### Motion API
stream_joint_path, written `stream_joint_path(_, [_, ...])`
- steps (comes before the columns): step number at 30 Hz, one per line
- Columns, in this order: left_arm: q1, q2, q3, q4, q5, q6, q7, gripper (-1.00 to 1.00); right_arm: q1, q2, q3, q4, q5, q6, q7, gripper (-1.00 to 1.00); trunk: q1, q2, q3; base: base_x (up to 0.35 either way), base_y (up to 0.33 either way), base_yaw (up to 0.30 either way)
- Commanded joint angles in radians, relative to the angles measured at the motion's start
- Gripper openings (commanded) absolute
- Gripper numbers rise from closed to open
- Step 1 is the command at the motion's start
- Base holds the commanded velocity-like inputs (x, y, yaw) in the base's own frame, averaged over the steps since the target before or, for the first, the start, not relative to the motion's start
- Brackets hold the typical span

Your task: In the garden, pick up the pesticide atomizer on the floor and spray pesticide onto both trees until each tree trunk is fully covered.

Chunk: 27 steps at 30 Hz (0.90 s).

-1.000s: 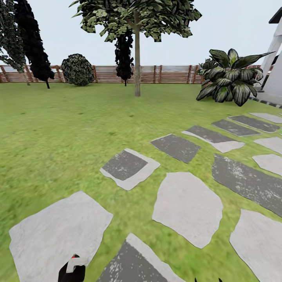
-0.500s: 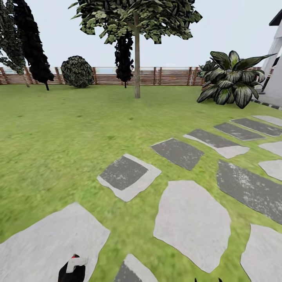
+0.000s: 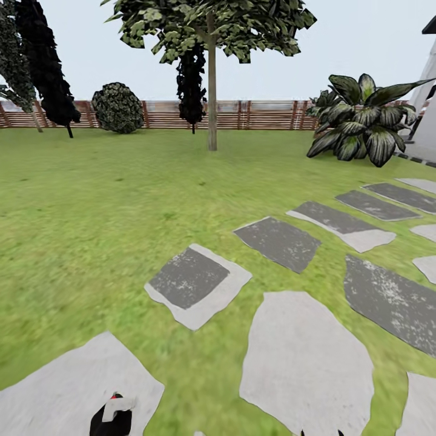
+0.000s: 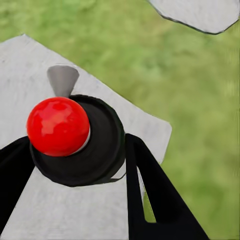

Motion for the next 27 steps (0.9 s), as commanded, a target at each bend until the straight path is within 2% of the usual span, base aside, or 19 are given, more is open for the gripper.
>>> stream_joint_path(1, [0.0, 0.0, 0.0, 0.0, 0.0, 0.0, 0.001, -1.0, 0.0, 0.0, 0.0, 0.0, 0.0, 0.0, 0.0, 1.0, 0.0, 0.0, 0.0, 0.34, 0.0, 0.0])
stream_joint_path(27, [0.0, 0.0, 0.0, 0.0, 0.001, 0.0, 0.005, -1.0, 0.0, 0.0, 0.0, 0.0, 0.0, 0.0, 0.0, 1.0, 0.0, 0.0, 0.0, 0.344, 0.0, 0.0])
